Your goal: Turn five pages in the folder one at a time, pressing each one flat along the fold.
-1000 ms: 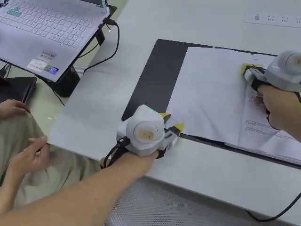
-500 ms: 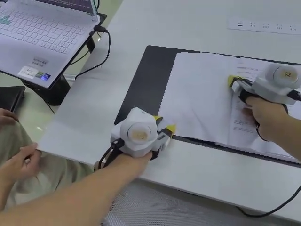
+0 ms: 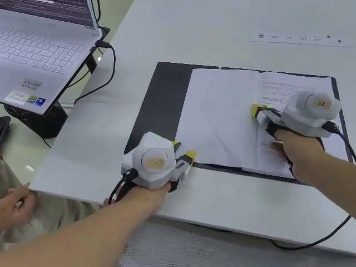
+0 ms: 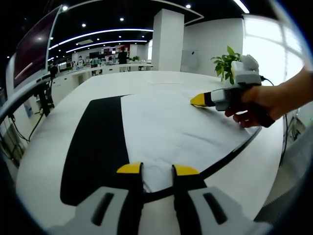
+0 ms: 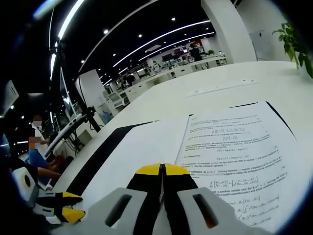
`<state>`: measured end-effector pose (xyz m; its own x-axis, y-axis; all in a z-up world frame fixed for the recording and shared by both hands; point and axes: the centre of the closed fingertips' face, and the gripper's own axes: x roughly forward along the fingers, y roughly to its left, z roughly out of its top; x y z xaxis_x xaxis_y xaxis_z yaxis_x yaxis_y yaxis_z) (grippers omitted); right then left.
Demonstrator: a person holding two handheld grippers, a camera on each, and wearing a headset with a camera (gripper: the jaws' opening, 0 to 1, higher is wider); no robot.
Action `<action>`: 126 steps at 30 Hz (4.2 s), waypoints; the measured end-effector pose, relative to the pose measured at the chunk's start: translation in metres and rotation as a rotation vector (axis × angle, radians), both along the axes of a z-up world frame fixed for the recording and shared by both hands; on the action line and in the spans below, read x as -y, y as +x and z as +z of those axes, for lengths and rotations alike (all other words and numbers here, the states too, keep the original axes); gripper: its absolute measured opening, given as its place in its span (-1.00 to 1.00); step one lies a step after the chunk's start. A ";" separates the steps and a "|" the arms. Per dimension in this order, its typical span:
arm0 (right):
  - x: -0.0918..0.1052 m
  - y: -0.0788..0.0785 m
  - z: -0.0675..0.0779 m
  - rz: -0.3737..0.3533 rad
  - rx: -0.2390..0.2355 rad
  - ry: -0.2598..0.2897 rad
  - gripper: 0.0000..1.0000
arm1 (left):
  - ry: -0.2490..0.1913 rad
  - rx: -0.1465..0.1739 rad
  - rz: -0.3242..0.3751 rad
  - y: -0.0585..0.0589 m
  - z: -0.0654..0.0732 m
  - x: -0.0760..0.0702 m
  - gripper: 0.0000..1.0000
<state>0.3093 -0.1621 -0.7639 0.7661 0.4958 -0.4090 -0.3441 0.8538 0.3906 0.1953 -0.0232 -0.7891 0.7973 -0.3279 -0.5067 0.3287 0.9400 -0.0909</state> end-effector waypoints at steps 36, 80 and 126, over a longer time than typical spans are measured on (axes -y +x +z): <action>0.000 -0.130 -0.018 0.077 -0.235 0.137 -1.00 | 0.010 -0.008 -0.006 -0.005 0.002 0.000 -0.55; 0.118 -0.199 0.168 -0.209 -0.028 0.005 -0.76 | -0.161 0.016 0.011 -0.046 0.176 -0.008 0.19; 0.148 -0.200 0.152 -0.187 0.050 -0.124 0.94 | 0.015 0.032 -0.127 -0.056 0.163 0.021 0.83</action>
